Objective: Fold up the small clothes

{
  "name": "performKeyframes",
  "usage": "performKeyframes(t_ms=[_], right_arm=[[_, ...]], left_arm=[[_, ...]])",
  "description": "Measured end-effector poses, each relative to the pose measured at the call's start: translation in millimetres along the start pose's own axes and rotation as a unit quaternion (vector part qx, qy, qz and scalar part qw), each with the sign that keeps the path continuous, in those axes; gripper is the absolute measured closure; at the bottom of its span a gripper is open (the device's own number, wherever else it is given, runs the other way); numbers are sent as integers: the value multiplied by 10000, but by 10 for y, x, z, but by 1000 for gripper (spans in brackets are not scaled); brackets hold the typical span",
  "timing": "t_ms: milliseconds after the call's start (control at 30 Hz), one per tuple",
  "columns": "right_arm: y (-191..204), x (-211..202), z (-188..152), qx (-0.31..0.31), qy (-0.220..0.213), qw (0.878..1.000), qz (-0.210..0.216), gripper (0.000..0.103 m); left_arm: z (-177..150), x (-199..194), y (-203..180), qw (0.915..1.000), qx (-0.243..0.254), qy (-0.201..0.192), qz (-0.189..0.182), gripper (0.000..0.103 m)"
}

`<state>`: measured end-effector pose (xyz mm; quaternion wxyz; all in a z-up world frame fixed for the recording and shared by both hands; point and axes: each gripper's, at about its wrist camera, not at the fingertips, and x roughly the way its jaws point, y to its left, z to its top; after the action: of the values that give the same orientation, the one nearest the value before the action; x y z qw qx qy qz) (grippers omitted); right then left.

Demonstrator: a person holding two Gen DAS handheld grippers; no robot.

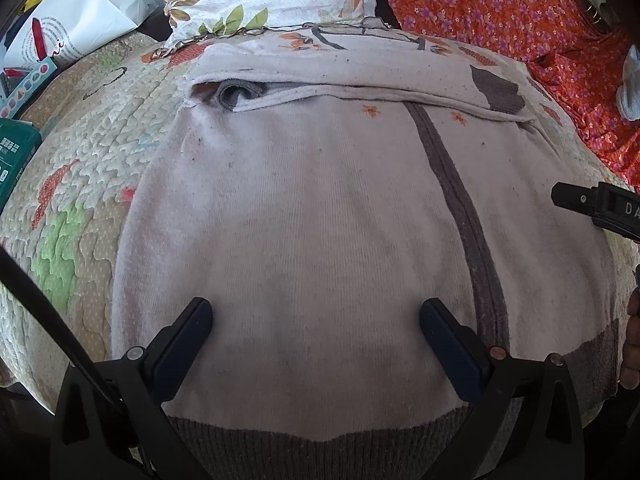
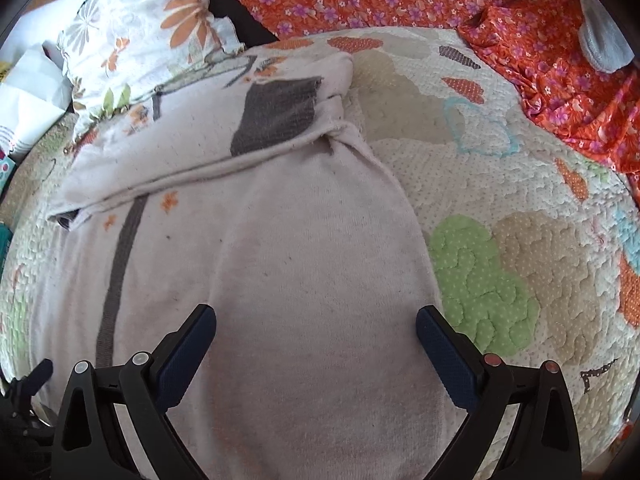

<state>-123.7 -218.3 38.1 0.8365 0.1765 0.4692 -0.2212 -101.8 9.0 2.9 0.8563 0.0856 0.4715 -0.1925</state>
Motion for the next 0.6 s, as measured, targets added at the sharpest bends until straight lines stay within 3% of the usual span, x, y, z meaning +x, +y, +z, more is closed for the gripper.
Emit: performKeyframes(t_ms=[167,433,467,500,567,600], right_arm=[[51,-37,3,-135,-74,9999,-15,3],[105,-91,21,-297,-133,9993,185,17],[80,-90,31,-251,-122,9993,229,18],[49,-91,41,-196,-111,9994,245,20],[-54,-109,72,-4,-136,9995,278,21],[-106,-122,83,79,-152,9995,273,21]], left_arm=[[0,-1,6,10000,2,-3,-7,0],[11,-13,62,9998,-91,57,-191,1],[22,-66,91,9994,-156,-4,-322,10],[33,-125,123,9988,-221,-97,-428,26],[64,-217,175,9974,-268,-220,-631,44],[85,-271,221,9965,-303,-297,-720,48]])
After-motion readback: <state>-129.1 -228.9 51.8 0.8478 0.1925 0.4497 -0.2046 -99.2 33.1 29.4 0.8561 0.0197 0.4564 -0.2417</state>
